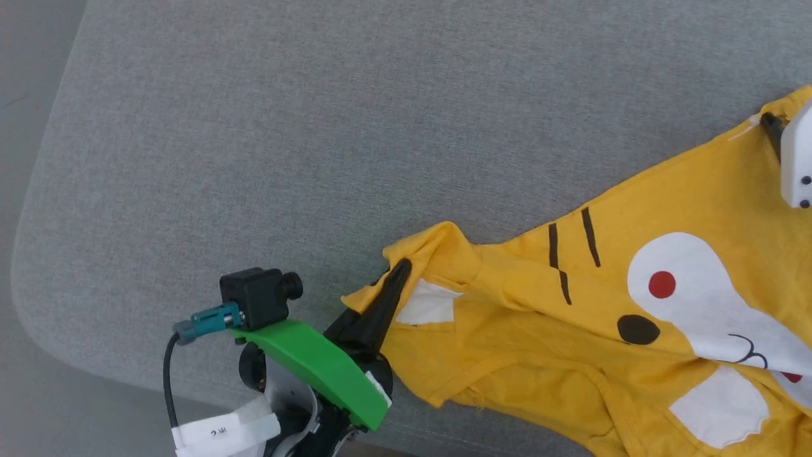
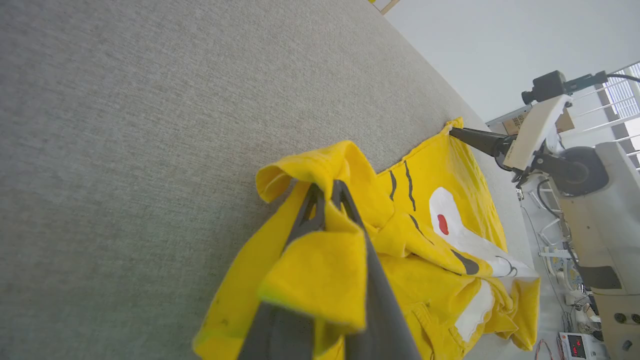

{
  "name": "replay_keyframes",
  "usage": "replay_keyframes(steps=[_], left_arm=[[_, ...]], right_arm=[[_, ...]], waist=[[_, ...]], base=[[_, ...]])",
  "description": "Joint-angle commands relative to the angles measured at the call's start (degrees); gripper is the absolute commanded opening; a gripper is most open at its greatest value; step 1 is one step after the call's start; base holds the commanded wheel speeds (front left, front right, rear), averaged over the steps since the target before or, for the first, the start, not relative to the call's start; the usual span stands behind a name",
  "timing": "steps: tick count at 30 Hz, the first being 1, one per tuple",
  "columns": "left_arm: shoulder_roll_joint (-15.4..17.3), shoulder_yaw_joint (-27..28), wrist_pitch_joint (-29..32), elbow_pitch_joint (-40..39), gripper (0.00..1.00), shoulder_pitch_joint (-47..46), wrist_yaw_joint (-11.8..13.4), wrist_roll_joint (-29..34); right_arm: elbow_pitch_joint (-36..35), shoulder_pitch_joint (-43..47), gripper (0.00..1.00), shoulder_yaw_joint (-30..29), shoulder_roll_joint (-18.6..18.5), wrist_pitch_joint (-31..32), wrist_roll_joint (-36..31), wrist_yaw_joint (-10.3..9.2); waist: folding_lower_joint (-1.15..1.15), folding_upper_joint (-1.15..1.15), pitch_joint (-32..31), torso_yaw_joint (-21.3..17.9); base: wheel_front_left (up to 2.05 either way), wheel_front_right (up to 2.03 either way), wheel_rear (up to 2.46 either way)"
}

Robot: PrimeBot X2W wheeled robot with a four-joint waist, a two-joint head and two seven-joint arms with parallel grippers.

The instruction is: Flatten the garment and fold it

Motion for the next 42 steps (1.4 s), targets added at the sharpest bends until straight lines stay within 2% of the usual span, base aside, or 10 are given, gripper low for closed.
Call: replay_keyframes(steps=[1,2,3,4,5,6,14,24,31,42], left_arm=[[-0.3,0.0,-0.2,0.1,0.0,-1.2,-0.4,-0.1],[-0.3,0.0,-0.2,0.2,0.0,-1.2,-0.4,-0.1],[-0.3,0.0,-0.3,0.2,0.0,-1.3,-0.4,-0.1],[-0.3,0.0,-0.3,0.3,0.0,-1.3,-0.4,-0.2],[-0.3,0.1,-0.3,0.3,0.0,-1.3,-0.3,-0.2],[-0.2,0.2,-0.3,0.2,0.0,-1.3,-0.3,-0.3],[-0.1,1.3,-0.5,0.4,0.0,-1.1,0.2,-1.0],[1.9,5.0,-3.4,4.5,0.0,-5.2,1.1,2.1],[6.0,7.4,-1.9,10.8,0.0,-17.6,1.5,6.6],[10.3,8.5,0.9,22.9,0.0,-40.3,0.1,10.6]], right_arm=[[1.2,-0.3,1.0,0.7,-0.3,0.1,0.1,-0.09],[1.5,-0.3,1.0,0.8,-0.5,0.2,0.2,-0.09],[2.0,-0.4,0.94,0.7,-0.7,0.3,0.4,-0.09],[2.4,-0.4,0.55,0.8,-0.9,0.6,0.4,-0.09],[2.8,-0.4,0.33,0.9,-1.0,0.8,0.6,-0.09],[3.0,-0.4,0.0,0.9,-1.1,1.0,0.7,-0.09],[3.0,-0.6,0.0,-0.3,-0.5,-1.4,0.2,-0.09],[2.5,-0.2,0.0,-6.4,7.3,-16.9,0.6,-0.09],[2.8,-2.7,0.0,-6.6,12.5,-23.6,1.7,-0.09],[5.4,-13.0,0.0,-1.5,18.2,-26.1,3.4,-0.09]], waist=[[0.0,0.0,0.5,0.7],[0.0,0.0,0.5,0.8],[0.0,0.0,0.5,0.9],[0.0,0.0,0.5,1.0],[0.0,0.0,0.5,1.0],[0.0,0.0,0.5,1.0],[0.0,0.0,-1.1,-0.3],[0.0,0.0,-9.0,-4.3],[0.0,0.0,-16.5,-8.0],[0.0,0.0,-23.6,-13.1]], base=[[0.0,0.0,0.0],[0.0,0.0,0.0],[0.0,0.0,0.0],[0.0,0.0,0.0],[0.0,0.0,0.0],[0.0,0.0,0.0],[0.0,0.0,0.0],[0.0,0.0,0.0],[0.0,0.0,0.0],[0.0,0.0,0.0]])
